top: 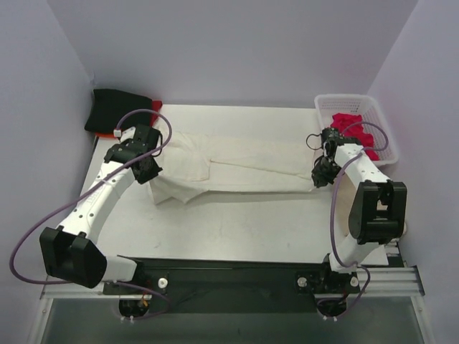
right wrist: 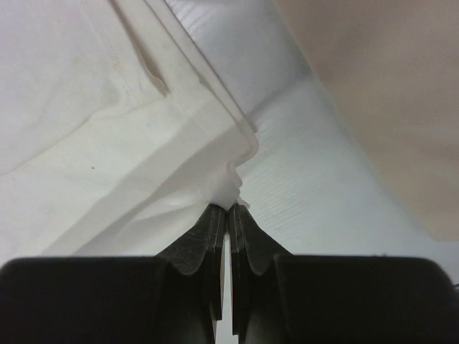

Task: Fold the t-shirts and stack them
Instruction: Fold the other side of the tshirt into a rectangle

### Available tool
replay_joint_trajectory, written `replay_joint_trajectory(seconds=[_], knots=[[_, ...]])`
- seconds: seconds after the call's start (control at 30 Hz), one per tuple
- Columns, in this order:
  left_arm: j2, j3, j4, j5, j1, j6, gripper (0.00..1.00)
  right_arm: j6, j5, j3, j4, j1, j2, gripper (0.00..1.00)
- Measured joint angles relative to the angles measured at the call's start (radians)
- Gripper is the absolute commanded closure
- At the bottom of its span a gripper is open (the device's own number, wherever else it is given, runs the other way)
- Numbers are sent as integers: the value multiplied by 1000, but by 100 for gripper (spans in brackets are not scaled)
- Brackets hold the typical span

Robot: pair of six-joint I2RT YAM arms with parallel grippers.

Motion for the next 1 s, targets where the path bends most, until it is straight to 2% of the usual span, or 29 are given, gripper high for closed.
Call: replay_joint_trajectory(seconds=[0.53,0.9,0.97,1.0], knots=[[360,229,203,107,109,143,100,5,-10,258,-11,-25,252,100],[529,405,231,136,129,176,100,8,-26,389,-28,-21,359,100],[551,428,231,137,132,178,100,8,-26,408,-35,-18,375,95],[563,436,231,137,133,181,100,8,-26,419,-39,-17,383,88]])
